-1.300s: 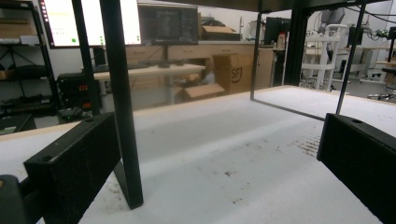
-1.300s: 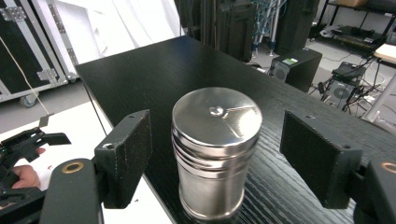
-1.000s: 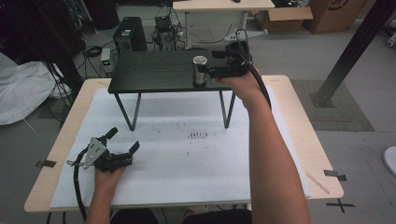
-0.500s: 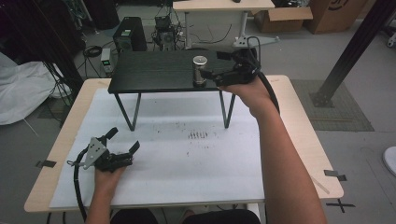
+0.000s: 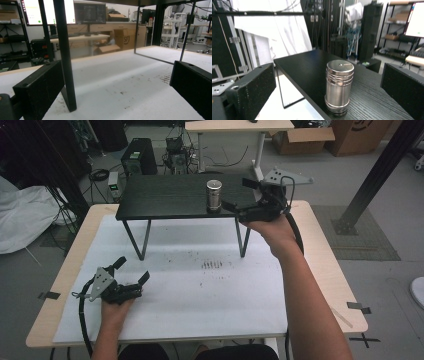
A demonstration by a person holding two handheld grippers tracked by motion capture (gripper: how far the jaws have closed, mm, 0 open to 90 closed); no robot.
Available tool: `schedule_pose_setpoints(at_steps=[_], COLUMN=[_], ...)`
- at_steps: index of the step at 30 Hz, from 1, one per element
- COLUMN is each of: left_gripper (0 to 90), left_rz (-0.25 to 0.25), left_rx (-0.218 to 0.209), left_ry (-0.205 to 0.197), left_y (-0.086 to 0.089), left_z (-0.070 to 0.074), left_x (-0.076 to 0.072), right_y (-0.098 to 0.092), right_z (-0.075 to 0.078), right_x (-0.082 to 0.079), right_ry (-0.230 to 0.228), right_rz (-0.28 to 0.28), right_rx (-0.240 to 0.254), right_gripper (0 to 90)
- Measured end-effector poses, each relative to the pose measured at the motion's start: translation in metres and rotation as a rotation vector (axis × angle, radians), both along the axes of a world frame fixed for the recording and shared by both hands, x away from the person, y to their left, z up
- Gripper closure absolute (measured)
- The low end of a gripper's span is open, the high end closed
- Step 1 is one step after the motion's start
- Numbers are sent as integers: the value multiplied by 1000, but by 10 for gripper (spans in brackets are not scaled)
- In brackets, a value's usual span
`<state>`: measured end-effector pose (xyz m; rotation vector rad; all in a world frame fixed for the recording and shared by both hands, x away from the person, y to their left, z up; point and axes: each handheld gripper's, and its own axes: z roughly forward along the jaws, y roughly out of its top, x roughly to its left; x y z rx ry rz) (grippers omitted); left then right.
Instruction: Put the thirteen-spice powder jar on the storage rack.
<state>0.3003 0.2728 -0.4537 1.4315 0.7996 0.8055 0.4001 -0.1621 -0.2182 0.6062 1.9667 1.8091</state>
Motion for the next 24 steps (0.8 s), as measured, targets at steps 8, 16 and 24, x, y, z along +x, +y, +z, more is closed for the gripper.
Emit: schedule_pose_setpoints(at_steps=[8, 16, 24], left_gripper=[2, 2, 2], left_rz=[-1, 0, 0], left_rx=[3, 3, 3], left_ry=[1, 0, 0], left_y=[0, 0, 0], left_z=[0, 0, 0], left_x=[0, 0, 0], right_y=[-8, -19, -28], right_z=[-14, -40, -69], right_x=[-15, -22, -29], right_ry=[-31, -40, -40], right_rz=[-8, -47, -72], right_rx=[18, 65, 90], right_gripper=[0, 0, 0])
